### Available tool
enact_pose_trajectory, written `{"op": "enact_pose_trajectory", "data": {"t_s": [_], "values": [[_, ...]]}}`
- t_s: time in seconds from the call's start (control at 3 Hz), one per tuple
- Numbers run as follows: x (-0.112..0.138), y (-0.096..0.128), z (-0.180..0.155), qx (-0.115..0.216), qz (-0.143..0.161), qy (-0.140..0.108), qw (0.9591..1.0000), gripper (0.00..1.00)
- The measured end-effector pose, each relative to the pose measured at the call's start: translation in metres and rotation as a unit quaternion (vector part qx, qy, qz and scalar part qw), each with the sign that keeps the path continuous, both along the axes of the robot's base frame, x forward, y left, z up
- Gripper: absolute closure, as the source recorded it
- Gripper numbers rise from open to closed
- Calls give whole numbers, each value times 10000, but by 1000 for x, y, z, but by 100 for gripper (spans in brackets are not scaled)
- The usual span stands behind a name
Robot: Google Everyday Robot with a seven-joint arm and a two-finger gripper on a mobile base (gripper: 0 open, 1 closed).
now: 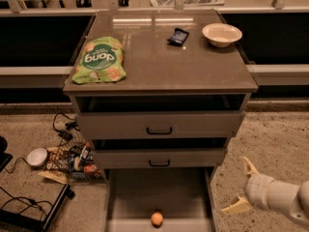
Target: Pick orange from bottom drawer and place on counter
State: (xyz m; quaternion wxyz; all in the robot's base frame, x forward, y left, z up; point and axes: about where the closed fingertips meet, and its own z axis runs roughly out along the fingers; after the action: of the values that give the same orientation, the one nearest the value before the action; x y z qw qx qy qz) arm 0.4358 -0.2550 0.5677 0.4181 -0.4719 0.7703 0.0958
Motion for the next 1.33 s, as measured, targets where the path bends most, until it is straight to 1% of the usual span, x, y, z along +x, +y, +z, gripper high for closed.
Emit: {"op": "enact_pose_trajectory", "data": {"t_s": [0.33, 0.67, 1.0, 1.33], "values": [[1, 23, -79, 357, 55, 246, 9990, 0], [1, 23, -79, 357, 56, 246, 9990, 0], [3, 40, -100, 464, 195, 367, 9981, 0], [11, 80, -155, 620, 512, 453, 9957, 0]]}}
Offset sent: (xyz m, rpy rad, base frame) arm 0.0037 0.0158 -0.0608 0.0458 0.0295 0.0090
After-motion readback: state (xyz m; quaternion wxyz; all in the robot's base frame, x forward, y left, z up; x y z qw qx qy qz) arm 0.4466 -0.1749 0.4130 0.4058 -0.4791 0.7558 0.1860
